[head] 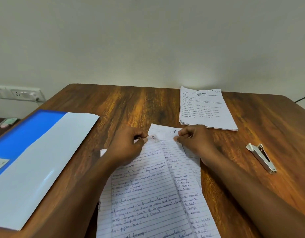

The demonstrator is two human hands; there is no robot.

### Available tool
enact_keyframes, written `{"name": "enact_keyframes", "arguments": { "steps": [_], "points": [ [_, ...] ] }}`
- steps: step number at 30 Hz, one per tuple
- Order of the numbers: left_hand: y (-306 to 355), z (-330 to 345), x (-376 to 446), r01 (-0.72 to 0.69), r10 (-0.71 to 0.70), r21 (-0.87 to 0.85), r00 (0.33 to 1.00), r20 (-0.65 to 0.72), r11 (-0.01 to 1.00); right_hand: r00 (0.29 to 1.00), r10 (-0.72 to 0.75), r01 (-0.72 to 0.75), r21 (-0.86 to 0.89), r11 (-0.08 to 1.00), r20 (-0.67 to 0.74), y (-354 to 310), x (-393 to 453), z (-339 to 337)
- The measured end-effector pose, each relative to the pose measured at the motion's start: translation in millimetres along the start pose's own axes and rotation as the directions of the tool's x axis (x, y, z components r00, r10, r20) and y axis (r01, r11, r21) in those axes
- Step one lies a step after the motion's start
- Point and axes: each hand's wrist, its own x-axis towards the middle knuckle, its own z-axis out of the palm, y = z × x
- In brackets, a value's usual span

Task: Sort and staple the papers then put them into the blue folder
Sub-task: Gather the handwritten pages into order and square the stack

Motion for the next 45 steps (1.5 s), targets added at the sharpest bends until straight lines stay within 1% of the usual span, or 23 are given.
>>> {"name": "enact_keyframes", "arguments": {
  "steps": [2,4,6,8,12,17,20,24,28,34,37,43,45],
  "points": [
    [2.0,4.2,-1.3,-0.032,0.033,0.021,0.998,-0.045,0.999,1.000,0.009,-0.013,0.183,0.983,0.022,-3.8,-5.2,0.9],
    [2.8,8.0,-1.5,-0.073,0.072,-0.008,0.994,-0.081,0.997,0.997,-0.013,-0.011,0.321,0.947,0.072,-7.9,-10.6,3.0],
    [2.4,12.7,-2.7,-0.123,0.119,-0.023,0.985,-0.122,0.992,0.994,-0.037,-0.008,0.397,0.918,0.106,-11.5,-15.6,6.9],
    [3.5,17.5,-4.2,-0.180,0.176,-0.007,0.969,-0.172,0.984,0.993,-0.053,0.005,0.424,0.905,0.101,-13.5,-19.7,10.7],
    [5.4,22.4,-4.5,-0.218,0.209,-0.004,0.938,-0.277,0.976,0.989,-0.108,0.057,0.418,0.906,0.100,-9.7,-21.9,16.2],
    [10.3,26.9,-5.6,-0.227,0.215,0.003,0.919,-0.330,0.974,0.984,-0.152,0.102,0.391,0.915,0.099,-5.2,-21.0,18.1],
    [8.9,29.7,-5.3,-0.231,0.229,0.034,0.914,-0.334,0.972,0.979,-0.185,0.144,0.365,0.920,0.081,-3.9,-21.0,19.5],
    [5.1,32.9,-3.9,-0.277,0.298,0.110,0.897,-0.326,0.955,0.977,-0.200,0.157,0.384,0.910,0.074,-3.7,-20.8,20.6],
    [3.9,34.8,-3.2,-0.276,0.301,0.121,0.891,-0.339,0.954,0.975,-0.208,0.161,0.402,0.901,0.075,-1.2,-19.9,20.4],
    [3.2,32.0,-2.5,-0.285,0.314,0.134,0.893,-0.324,0.949,0.957,-0.289,0.258,0.358,0.898,0.036,1.9,-17.9,23.5],
    [3.8,32.2,-2.3,-0.267,0.296,0.130,0.895,-0.333,0.955,0.947,-0.321,0.297,0.326,0.898,0.021,2.6,-18.3,24.0],
    [11.3,31.9,-5.9,-0.189,0.197,0.058,0.908,-0.369,0.980,0.941,-0.338,0.311,0.330,0.891,0.026,1.0,-21.0,22.3],
    [11.0,30.9,-5.5,-0.195,0.202,0.056,0.910,-0.362,0.979,0.941,-0.339,0.314,0.323,0.893,0.023,-0.2,-21.9,22.0]
  ]
}}
